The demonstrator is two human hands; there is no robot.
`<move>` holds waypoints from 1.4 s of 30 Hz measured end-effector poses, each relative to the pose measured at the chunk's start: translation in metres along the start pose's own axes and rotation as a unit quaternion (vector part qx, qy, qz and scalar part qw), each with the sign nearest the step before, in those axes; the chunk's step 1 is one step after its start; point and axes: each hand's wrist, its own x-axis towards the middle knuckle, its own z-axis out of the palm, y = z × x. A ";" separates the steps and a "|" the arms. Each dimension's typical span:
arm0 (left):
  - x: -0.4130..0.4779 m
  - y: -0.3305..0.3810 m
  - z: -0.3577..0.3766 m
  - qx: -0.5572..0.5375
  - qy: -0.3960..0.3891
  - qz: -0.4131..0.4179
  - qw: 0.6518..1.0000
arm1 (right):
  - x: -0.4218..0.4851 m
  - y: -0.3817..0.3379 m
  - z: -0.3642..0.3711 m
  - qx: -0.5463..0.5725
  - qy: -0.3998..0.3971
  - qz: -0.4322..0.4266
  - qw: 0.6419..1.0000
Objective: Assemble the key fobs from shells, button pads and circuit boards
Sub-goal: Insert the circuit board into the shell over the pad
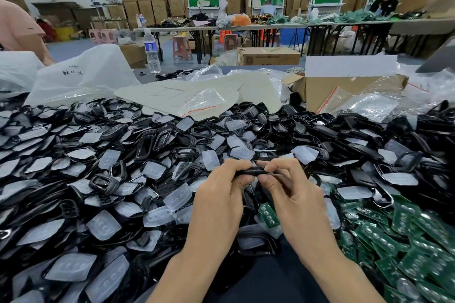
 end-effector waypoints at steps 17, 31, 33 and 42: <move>0.001 -0.004 0.004 0.028 -0.049 -0.019 0.998 | 0.001 -0.001 0.005 -0.130 0.078 -0.066 0.986; 0.006 0.000 0.000 -0.118 -0.066 -0.123 0.983 | 0.003 -0.002 0.010 -0.015 0.074 0.058 0.995; 0.006 0.000 -0.001 -0.120 -0.066 -0.129 0.982 | 0.003 -0.003 0.010 -0.012 0.073 0.068 0.995; 0.009 -0.002 0.000 -0.134 -0.047 -0.145 0.979 | 0.003 -0.002 0.009 -0.026 0.046 0.070 0.996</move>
